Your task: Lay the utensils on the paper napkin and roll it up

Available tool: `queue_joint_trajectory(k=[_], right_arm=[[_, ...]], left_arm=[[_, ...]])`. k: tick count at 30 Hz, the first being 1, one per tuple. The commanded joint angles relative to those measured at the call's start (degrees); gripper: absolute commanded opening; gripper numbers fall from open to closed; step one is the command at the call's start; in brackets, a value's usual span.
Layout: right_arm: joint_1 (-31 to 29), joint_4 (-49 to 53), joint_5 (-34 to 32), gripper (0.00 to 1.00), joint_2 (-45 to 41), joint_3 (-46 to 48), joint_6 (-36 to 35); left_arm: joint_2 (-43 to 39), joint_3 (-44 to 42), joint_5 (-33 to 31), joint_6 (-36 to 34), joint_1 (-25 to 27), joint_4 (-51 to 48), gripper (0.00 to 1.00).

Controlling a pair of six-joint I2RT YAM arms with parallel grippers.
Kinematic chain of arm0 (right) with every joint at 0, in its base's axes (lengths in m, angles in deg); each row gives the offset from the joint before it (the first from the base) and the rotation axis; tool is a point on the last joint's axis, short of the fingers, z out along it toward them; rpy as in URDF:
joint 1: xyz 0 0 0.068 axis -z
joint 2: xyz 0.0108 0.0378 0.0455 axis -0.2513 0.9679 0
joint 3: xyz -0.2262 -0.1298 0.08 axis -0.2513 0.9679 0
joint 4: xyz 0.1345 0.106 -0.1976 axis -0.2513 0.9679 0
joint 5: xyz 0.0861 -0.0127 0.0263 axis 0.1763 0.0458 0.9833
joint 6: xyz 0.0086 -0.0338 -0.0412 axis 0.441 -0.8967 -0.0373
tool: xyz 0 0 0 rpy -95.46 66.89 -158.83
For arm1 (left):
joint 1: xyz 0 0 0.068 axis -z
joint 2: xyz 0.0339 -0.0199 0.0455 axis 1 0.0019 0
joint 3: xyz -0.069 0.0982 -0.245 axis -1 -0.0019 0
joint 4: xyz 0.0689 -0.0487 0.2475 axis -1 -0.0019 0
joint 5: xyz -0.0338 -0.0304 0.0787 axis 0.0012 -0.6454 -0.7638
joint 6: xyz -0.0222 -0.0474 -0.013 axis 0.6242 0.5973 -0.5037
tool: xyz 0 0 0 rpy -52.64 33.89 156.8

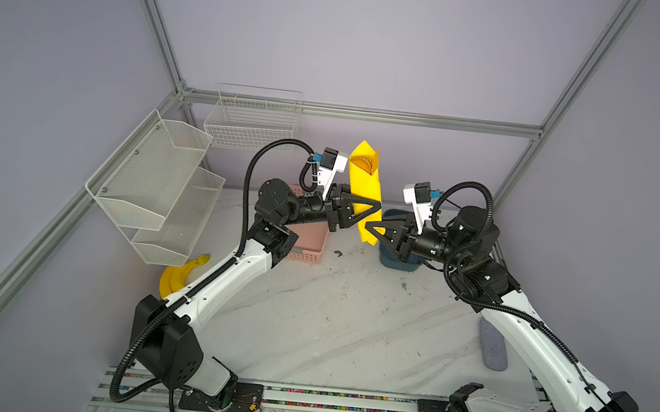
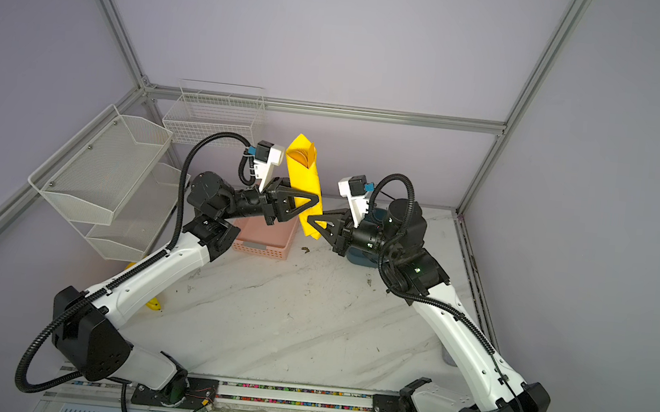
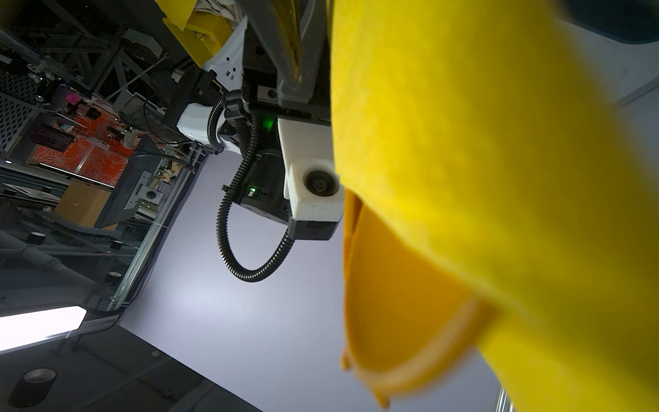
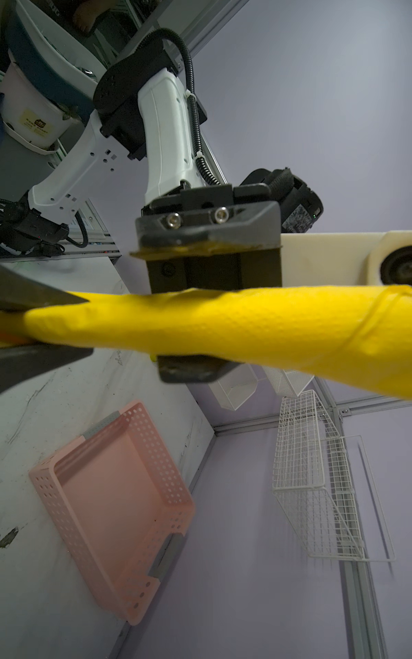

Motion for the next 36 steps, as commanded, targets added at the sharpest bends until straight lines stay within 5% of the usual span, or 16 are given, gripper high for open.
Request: queue_joint_trajectory(k=[1,21,36], right_arm=[[0.2,-2.7,-1.2,0.0,-1.6,-0.8,-0.3],[0.2,-2.4,-3.0,0.0,-2.7,-1.4,-0.6],[0.2,-2.5,-3.3,0.0,-2.5,-1.5,-0.9]], left_arm=[[-2.1,1.9,1.0,0.8,0.3,2.8,0.34],[-7.3,-1.8,-2.0,-4.6,0.2,-3.1,0.35],[-5.4,-0.8,-0.2,-2.2,0.3,-1.2,0.32]])
